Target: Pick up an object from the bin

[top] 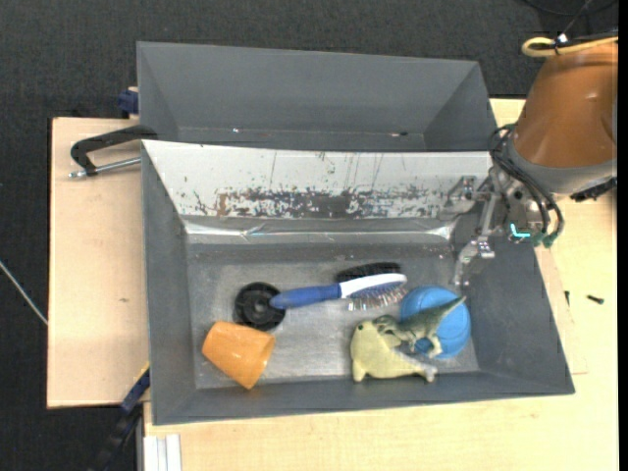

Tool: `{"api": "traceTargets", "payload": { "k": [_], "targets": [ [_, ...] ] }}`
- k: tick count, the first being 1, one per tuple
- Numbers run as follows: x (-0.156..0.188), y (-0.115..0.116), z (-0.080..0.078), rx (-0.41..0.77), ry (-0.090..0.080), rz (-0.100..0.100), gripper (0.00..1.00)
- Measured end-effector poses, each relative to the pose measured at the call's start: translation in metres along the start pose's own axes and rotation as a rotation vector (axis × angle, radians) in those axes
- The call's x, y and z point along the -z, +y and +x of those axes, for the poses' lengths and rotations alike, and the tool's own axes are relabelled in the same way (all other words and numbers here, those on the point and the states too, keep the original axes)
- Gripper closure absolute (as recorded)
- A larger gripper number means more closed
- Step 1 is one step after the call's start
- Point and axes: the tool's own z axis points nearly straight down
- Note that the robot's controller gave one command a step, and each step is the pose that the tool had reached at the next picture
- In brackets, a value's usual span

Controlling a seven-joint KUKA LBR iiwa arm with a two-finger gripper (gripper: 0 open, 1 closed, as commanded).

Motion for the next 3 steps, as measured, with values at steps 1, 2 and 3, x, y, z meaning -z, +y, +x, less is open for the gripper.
{"api": "traceTargets", "payload": {
  "k": [1,2,3],
  "targets": [
    [-0.096,0.0065,-0.0109,0.31,-0.004,0.001,0.0],
    [-0.101,0.0114,-0.0142,0.195,-0.007,0.007,0.0],
    [-0.1026,0.0164,-0.0086,0.079,-0.009,0.006,0.0]
  ]
}}
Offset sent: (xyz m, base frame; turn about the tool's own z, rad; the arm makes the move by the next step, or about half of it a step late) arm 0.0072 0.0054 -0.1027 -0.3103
